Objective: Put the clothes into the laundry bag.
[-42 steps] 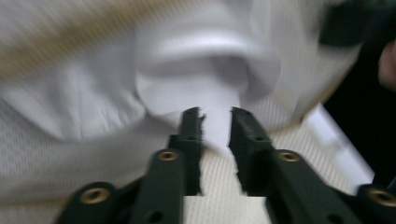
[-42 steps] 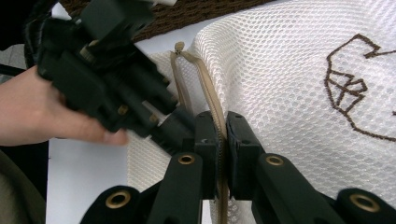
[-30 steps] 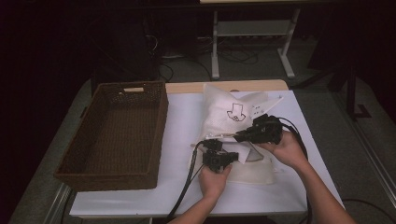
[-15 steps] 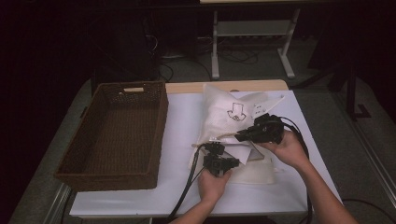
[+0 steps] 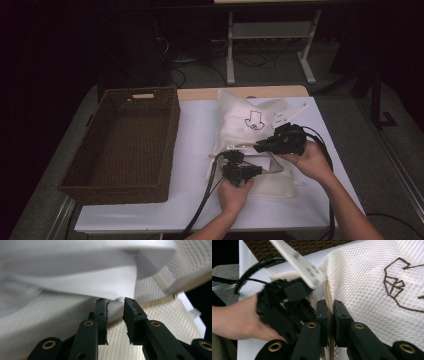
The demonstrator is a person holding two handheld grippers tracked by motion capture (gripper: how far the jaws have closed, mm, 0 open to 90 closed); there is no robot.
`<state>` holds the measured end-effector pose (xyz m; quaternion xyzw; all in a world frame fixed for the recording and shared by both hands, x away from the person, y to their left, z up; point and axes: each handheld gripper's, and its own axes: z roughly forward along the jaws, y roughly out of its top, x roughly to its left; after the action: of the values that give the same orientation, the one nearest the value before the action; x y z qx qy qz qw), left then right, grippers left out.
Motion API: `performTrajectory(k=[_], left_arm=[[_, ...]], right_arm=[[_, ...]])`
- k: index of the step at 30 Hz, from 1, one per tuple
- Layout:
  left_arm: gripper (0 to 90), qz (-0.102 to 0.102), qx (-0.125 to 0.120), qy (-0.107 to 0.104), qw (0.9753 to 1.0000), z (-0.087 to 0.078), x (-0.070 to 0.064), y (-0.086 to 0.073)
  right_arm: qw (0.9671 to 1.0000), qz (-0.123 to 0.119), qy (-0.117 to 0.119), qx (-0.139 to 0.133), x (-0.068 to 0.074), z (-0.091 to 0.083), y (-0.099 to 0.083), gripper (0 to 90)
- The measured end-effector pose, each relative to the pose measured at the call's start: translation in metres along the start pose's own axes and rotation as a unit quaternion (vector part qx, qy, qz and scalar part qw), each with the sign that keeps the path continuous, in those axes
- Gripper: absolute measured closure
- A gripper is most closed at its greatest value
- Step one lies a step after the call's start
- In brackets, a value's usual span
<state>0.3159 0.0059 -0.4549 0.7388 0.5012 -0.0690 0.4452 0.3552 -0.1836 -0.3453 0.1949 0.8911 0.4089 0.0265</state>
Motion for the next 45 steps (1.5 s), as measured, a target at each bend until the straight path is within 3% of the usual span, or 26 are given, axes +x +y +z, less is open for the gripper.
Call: performTrajectory(k=[10, 14, 21, 27, 33, 36, 45], left_arm=[[65.9, 0.005, -0.003, -0.008, 0.9999, -0.029, 0.003, -0.017], [64.1, 0.03, -0.007, 0.001, 0.9995, -0.04, 0.002, -0.019], [58.6, 0.04, -0.018, 0.004, 0.999, -0.06, 0.006, -0.019], [57.5, 0.049, -0.026, 0.004, 0.9985, -0.075, 0.007, -0.017], [55.2, 0.063, -0.032, 0.012, 0.9974, -0.09, 0.009, -0.01], [53.8, 0.055, -0.041, 0.007, 0.9976, -0.098, 0.012, -0.007], [52.5, 0.062, -0.045, 0.018, 0.9969, -0.111, 0.014, 0.0]], right_arm=[[0.9999, 0.005, 0.009, 0.006, -0.001, 0.01, 0.0, 83.1], [0.9999, 0.006, 0.011, 0.006, -0.001, 0.011, -0.002, 82.7], [0.9998, 0.001, 0.017, 0.008, 0.0, 0.012, -0.006, 80.9], [0.9993, 0.01, 0.035, 0.012, -0.002, 0.017, -0.007, 67.9], [0.9992, 0.001, 0.037, 0.013, 0.0, 0.017, -0.008, 63.8], [0.9992, 0.001, 0.038, 0.01, 0.001, 0.015, -0.008, 60.4], [0.999, 0.02, 0.039, -0.003, 0.001, 0.007, -0.012, 53.2]])
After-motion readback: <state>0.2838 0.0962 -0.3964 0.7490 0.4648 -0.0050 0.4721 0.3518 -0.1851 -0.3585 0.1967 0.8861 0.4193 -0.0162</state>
